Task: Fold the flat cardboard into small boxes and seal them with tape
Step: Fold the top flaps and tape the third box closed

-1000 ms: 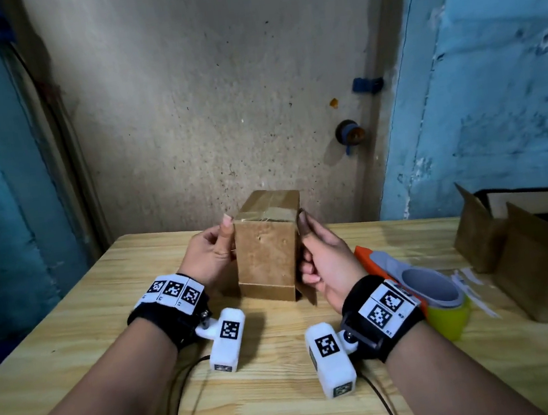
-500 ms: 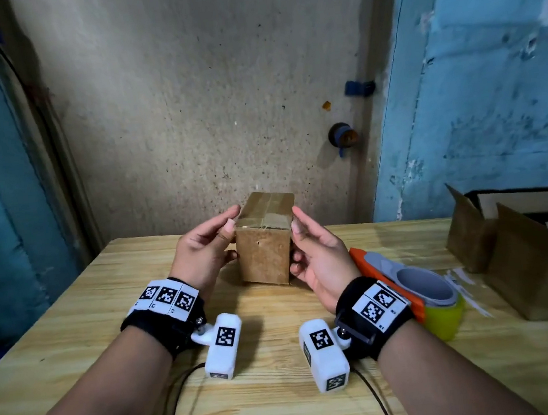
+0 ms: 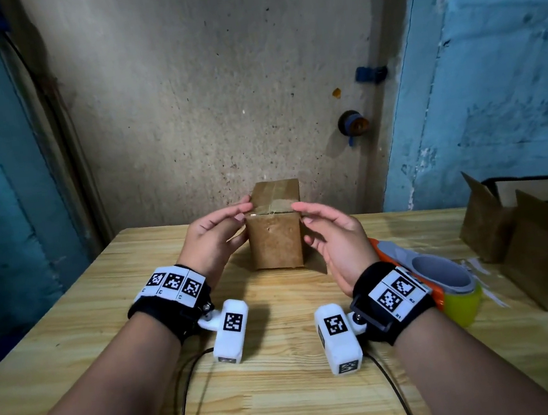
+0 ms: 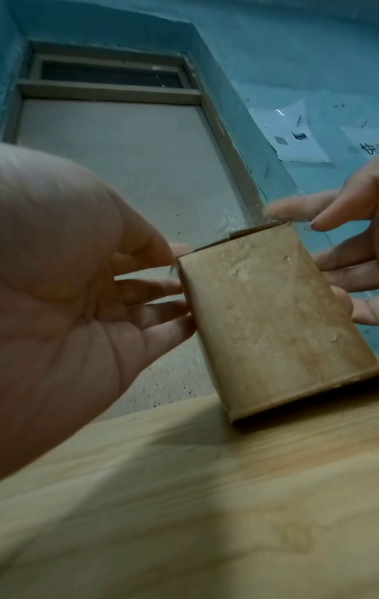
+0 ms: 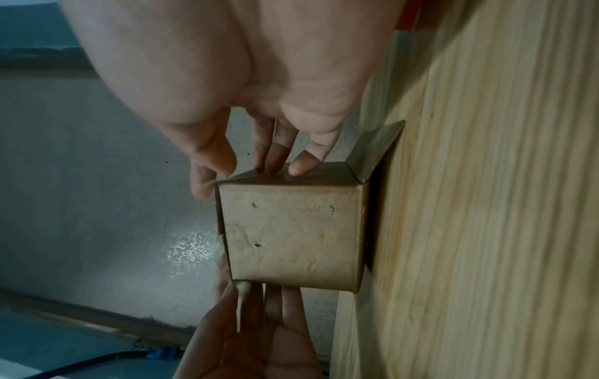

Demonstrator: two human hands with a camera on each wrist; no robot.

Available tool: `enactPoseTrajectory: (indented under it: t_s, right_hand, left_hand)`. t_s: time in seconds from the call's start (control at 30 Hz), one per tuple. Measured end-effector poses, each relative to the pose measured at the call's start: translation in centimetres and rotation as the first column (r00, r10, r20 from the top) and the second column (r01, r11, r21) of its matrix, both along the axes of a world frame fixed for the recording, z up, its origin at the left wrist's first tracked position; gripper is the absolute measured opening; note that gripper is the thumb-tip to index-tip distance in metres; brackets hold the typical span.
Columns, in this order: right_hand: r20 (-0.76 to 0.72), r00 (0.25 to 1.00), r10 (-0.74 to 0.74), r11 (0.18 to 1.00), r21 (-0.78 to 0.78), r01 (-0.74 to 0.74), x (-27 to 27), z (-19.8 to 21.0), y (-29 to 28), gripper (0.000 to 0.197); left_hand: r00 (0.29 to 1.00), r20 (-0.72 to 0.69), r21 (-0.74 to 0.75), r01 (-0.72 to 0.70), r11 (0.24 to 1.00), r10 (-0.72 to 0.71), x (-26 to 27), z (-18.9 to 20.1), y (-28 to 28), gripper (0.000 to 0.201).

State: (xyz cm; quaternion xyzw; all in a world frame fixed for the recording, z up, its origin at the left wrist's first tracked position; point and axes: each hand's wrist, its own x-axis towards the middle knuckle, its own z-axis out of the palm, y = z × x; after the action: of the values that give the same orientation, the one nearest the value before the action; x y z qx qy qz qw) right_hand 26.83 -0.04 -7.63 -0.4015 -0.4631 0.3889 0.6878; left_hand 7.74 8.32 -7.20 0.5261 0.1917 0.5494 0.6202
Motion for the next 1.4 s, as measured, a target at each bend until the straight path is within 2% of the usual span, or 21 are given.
enactPoseTrajectory:
  t_s: [0.1,0.43,0.83,1.03,1.2,1.4]
  right_hand:
    - [-0.002,1.0,-0.003,1.0,0.025,0.003,0.19,0.05,-0.06,0.044]
    - [-0.029,1.0,0.004,1.0,0.023,-0.004,0.61,-0.02,0.0,0.038]
    - [-0.002,1.0,-0.011,1.0,0.026,0.011,0.72,-0.25,0.32,0.035]
    - [0.015,1.0,-0.025,0.999,0.028,0.024,0.66,-0.36,0.43,0.035]
    - [0.041,0.998,-0.053,0.998,0.023,0.052,0.42,-0.14,0.49,0.03]
    - [0.078,0.994,-0.078,0.997,0.018,0.077,0.36,-0.05,0.41,0.024]
  left_hand:
    - [1.0,-0.017,-0.01,0.015,1.0,-0.016,-0.11,-0.02,0.02,0.038]
    - [0.996,-0.093,0.052,-0.011,0.999,0.016,-0.3,0.18,-0.25,0.022]
    - [0.991,-0.125,0.149,-0.02,0.989,0.039,-0.42,-0.11,-0.19,0.031]
    - [0.988,-0.138,0.172,-0.041,0.984,0.065,-0.49,-0.13,0.02,0.026]
    - [0.982,-0.146,0.203,-0.091,0.975,0.122,-0.39,-0.33,0.3,0.013]
    - [0.98,-0.133,0.228,-0.116,0.967,0.149,-0.11,-0.62,0.4,0.013]
